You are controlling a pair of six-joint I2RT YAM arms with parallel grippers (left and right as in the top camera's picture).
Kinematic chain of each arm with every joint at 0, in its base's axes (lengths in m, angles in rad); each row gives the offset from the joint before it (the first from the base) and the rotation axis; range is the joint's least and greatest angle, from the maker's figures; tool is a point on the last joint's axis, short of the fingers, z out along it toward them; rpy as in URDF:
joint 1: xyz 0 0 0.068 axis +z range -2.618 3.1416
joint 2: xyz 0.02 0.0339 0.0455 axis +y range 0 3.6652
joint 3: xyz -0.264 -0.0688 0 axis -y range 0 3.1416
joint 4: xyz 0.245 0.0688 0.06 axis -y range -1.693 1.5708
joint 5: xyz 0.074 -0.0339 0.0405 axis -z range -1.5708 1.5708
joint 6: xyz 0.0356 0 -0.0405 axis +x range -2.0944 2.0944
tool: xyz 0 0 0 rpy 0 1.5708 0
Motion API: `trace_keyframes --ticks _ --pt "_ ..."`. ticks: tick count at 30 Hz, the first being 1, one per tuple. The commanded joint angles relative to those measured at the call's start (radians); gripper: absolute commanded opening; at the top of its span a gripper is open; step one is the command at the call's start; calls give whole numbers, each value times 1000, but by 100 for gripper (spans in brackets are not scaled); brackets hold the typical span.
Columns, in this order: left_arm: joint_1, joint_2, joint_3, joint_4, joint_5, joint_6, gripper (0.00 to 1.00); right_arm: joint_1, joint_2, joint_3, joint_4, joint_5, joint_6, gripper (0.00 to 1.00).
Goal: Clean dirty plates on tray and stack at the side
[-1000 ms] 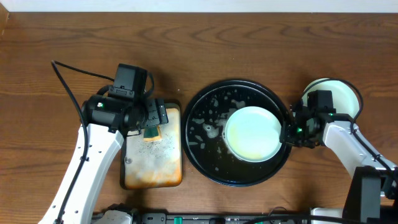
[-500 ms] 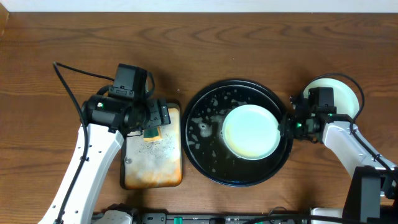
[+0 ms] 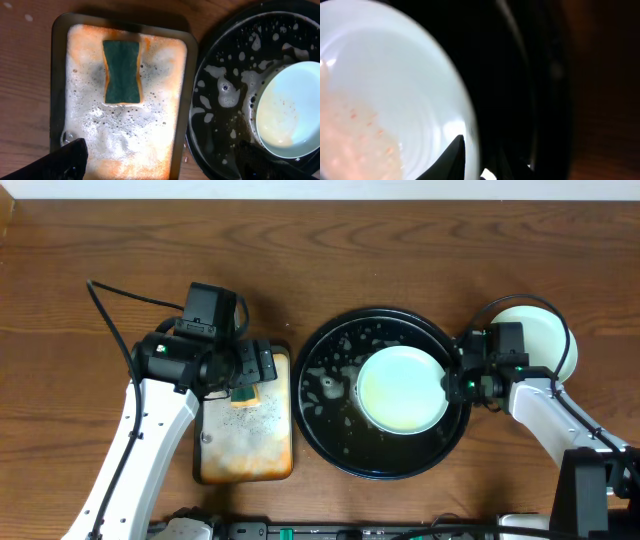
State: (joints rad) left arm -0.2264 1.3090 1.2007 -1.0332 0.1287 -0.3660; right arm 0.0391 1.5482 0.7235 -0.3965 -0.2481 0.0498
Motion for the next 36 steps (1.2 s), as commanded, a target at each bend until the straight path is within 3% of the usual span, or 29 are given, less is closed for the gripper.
trace_keyframes --ticks 1,13,17,25,31,36 --pt "-2 4 -2 -5 3 2 94 14 10 -10 21 23 -21 15" --pt "-2 4 -2 -5 3 3 94 15 38 -52 76 -21 -21 19" --pt "-2 4 -2 -5 3 3 94 15 45 -52 96 -35 -18 1" --pt "-2 4 -2 -5 2 3 96 15 -37 19 31 -43 26 1" --pt "-2 4 -2 -4 2 3 96 86 -209 117 -111 219 31 1" --pt "-2 4 -2 -4 2 3 96 216 -319 133 -117 424 31 1"
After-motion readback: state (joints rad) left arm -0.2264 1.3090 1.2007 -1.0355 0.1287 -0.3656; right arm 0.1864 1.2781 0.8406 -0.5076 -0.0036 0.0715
